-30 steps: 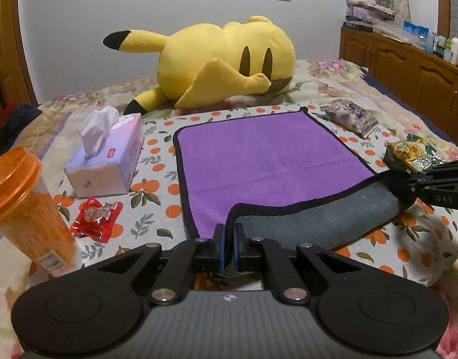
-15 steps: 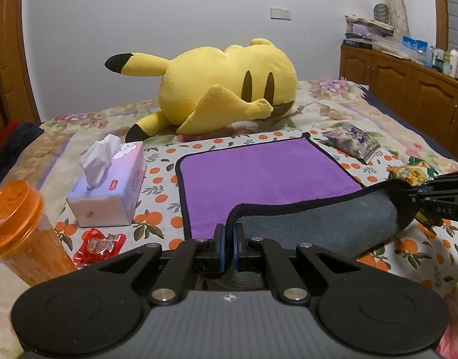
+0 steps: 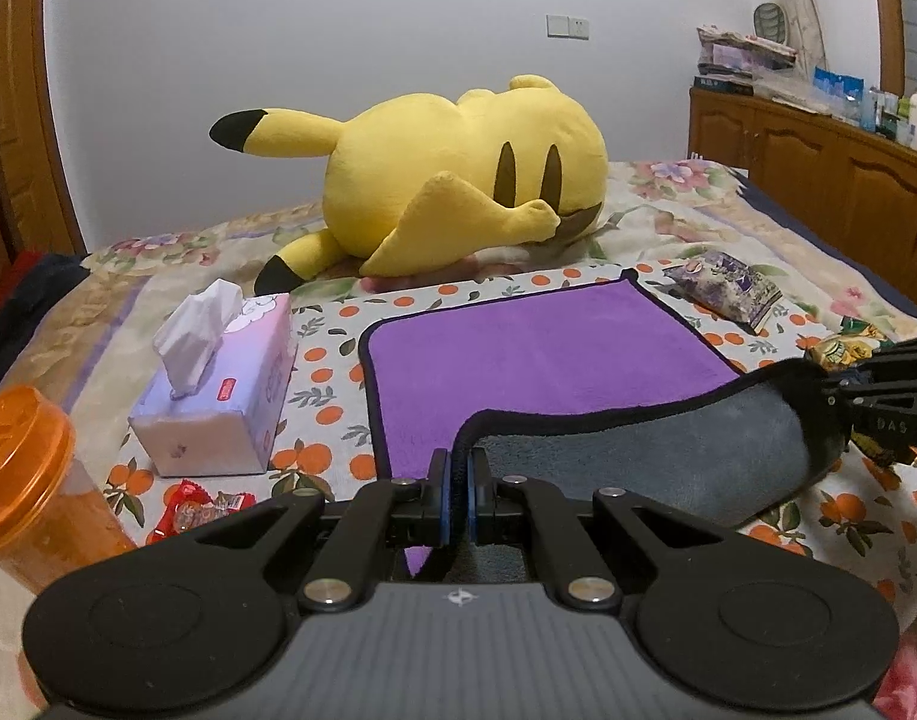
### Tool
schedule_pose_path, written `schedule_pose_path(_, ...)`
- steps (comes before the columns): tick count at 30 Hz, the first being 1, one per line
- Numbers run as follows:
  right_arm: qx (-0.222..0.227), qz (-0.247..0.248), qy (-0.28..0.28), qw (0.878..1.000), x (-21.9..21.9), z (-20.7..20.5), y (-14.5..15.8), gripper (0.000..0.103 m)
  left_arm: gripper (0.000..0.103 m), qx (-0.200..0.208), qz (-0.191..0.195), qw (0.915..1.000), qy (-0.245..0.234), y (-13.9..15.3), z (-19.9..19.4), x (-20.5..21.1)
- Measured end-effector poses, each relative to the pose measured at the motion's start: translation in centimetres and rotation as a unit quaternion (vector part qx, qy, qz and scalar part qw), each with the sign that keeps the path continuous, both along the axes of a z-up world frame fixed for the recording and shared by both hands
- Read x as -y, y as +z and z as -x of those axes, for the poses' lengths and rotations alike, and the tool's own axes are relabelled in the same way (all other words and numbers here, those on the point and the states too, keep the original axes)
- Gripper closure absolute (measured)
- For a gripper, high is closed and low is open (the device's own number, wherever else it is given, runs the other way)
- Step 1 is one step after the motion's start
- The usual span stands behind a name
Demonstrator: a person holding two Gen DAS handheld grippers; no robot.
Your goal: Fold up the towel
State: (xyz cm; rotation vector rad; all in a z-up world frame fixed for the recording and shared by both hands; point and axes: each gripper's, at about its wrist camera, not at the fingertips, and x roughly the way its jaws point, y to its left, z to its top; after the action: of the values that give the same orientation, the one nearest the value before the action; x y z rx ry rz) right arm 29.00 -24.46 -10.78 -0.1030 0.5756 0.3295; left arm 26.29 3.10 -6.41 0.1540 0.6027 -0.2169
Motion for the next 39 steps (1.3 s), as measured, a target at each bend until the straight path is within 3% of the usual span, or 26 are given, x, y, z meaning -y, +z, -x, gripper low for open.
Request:
schedule_pose_path(12,0.021,0.007,0.002,1.0,-0.2,-1.4,0.7,0.099,0.097,0.015,-0.001,0.9999,-0.001,1.0,-1.3,0.3)
schedule_pose_path(24,0.061,0.006,0.004,0.998,-0.1,-1.8,3.4,0.099,0.097,0.04,0.007,0.9992,0.001,3.0,-1.8,0.7)
schedule_pose_path(39,0.07,0.005,0.003,0.998,-0.3,-4.5,4.4,0.099,0.097,0.055,0.01,0.9984,-0.002,4.1,-4.9,0.5)
